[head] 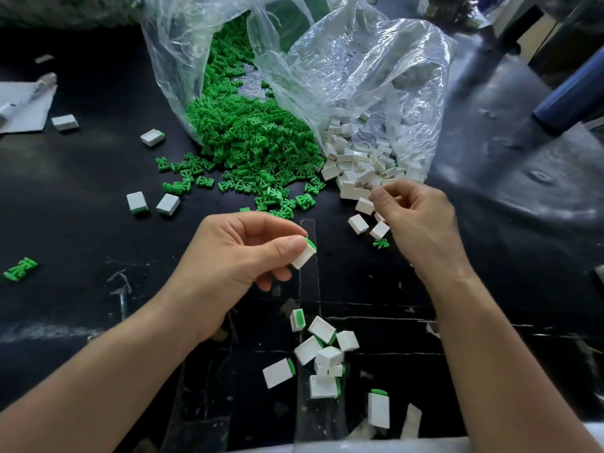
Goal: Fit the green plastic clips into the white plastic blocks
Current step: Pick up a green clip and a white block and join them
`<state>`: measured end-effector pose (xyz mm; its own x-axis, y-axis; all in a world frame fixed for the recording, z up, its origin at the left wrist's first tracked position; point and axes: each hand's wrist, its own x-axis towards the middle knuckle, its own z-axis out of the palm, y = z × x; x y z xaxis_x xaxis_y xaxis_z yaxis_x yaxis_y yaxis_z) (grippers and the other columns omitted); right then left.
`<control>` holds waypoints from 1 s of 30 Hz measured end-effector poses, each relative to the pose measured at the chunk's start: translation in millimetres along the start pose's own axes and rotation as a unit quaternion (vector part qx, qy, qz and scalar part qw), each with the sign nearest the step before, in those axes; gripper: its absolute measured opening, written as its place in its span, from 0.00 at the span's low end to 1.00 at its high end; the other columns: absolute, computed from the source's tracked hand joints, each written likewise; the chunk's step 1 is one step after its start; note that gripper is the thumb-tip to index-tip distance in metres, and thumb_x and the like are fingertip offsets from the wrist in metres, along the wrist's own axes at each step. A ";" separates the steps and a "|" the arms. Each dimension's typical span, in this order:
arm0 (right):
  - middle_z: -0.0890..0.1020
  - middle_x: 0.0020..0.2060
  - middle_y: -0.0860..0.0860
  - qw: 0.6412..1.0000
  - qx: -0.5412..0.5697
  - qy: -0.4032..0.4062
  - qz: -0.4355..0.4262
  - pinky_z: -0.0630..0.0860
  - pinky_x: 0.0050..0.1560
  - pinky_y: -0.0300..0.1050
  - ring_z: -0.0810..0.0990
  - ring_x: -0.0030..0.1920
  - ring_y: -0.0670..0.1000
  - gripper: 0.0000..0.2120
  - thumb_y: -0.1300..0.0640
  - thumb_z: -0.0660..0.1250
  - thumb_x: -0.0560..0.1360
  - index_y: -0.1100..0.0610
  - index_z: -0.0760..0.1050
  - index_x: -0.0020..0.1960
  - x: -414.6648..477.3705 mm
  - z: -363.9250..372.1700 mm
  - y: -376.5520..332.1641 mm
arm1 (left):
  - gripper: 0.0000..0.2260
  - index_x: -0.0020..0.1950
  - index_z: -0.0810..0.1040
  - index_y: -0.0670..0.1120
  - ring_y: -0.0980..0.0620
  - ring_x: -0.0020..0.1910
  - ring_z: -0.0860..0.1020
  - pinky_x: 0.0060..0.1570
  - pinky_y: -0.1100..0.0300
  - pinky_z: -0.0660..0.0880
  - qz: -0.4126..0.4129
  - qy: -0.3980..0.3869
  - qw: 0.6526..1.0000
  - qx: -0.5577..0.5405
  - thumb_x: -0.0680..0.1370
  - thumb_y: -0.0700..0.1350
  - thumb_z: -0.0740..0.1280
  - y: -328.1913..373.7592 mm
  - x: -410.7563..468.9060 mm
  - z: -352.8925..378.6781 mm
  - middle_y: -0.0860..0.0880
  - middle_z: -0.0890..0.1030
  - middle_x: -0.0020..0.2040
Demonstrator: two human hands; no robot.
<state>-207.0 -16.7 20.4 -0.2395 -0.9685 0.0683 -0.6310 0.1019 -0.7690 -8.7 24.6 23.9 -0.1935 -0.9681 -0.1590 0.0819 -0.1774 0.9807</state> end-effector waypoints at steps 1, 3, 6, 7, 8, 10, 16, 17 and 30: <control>0.78 0.35 0.44 1.000 -0.026 0.001 -0.006 0.73 0.45 0.44 0.77 0.40 0.46 0.06 0.50 0.66 0.75 0.48 0.78 0.40 0.0 0.5 0.6 | 0.12 0.38 0.84 0.46 0.57 0.25 0.76 0.23 0.68 0.69 0.000 -0.008 1.000 0.011 0.58 0.50 0.72 0.8 -0.9 0.8 0.49 0.81 0.28; 0.78 0.37 0.46 0.996 -0.083 -0.004 -0.020 0.72 0.47 0.43 0.77 0.43 0.48 0.06 0.50 0.66 0.74 0.51 0.80 0.45 -0.7 3.1 1.3 | 0.13 0.38 0.83 0.45 0.57 0.24 0.75 0.23 0.68 0.69 -0.003 -0.020 0.999 0.028 0.58 0.50 0.72 1.5 -2.2 2.1 0.48 0.81 0.28; 0.78 0.42 0.48 0.987 -0.156 -0.024 -0.036 0.71 0.48 0.43 0.77 0.46 0.50 0.09 0.49 0.67 0.72 0.52 0.81 0.47 -1.2 8.3 3.6 | 0.11 0.36 0.83 0.43 0.58 0.24 0.74 0.22 0.70 0.68 -0.006 -0.037 0.998 0.045 0.59 0.48 0.72 1.6 -3.7 2.7 0.49 0.80 0.27; 0.79 0.45 0.50 0.984 -0.173 -0.031 -0.037 0.72 0.49 0.44 0.77 0.47 0.52 0.10 0.48 0.68 0.72 0.52 0.80 0.48 -1.1 9.5 4.1 | 0.10 0.36 0.83 0.43 0.59 0.24 0.74 0.23 0.70 0.68 -0.005 -0.044 0.998 0.048 0.59 0.47 0.72 1.6 -3.9 2.8 0.50 0.80 0.27; 0.79 0.47 0.51 0.981 -0.186 -0.036 -0.036 0.72 0.50 0.43 0.77 0.48 0.52 0.11 0.48 0.68 0.71 0.52 0.80 0.50 -1.0 10.6 4.5 | 0.10 0.36 0.83 0.43 0.59 0.24 0.74 0.23 0.71 0.68 -0.006 -0.053 0.997 0.052 0.59 0.46 0.72 1.8 -4.2 2.9 0.50 0.80 0.27; 0.78 0.50 0.52 0.976 -0.208 -0.042 -0.037 0.69 0.53 0.44 0.75 0.52 0.53 0.14 0.47 0.69 0.71 0.53 0.79 0.54 -1.1 12.4 4.9 | 0.12 0.37 0.84 0.43 0.59 0.23 0.73 0.24 0.70 0.70 -0.015 -0.093 0.993 0.071 0.58 0.48 0.73 2.6 -5.4 3.7 0.49 0.80 0.27; 0.77 0.51 0.51 0.967 -0.239 -0.067 -0.056 0.65 0.53 0.42 0.73 0.56 0.54 0.11 0.52 0.68 0.73 0.51 0.78 0.54 -0.8 14.3 6.8 | 0.14 0.40 0.84 0.49 0.57 0.25 0.75 0.25 0.72 0.69 -0.030 -0.103 0.987 0.119 0.62 0.56 0.69 1.0 -5.1 2.9 0.48 0.84 0.33; 0.78 0.51 0.51 0.970 -0.228 -0.065 -0.060 0.67 0.54 0.43 0.74 0.55 0.53 0.11 0.53 0.68 0.72 0.51 0.78 0.54 -1.0 14.0 6.2 | 0.12 0.39 0.84 0.48 0.57 0.24 0.75 0.24 0.73 0.67 -0.031 -0.077 0.990 0.114 0.64 0.54 0.70 -0.2 -3.6 1.7 0.48 0.84 0.34; 0.75 0.36 0.42 0.969 0.011 -0.144 -0.199 0.68 0.38 0.28 0.73 0.35 0.41 0.12 0.64 0.73 0.68 0.56 0.76 0.49 -28.6 28.9 -19.0 | 0.10 0.49 0.78 0.52 0.57 0.33 0.81 0.24 0.67 0.72 -0.038 0.060 0.995 0.071 0.70 0.41 0.71 -7.7 7.5 -2.9 0.52 0.84 0.39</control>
<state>-166.8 2.5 14.6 0.2370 -0.9538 0.1848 -0.6150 -0.2945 -0.7315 -7.9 18.2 14.8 -0.0759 -0.9682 -0.2382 -0.0682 -0.2333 0.9700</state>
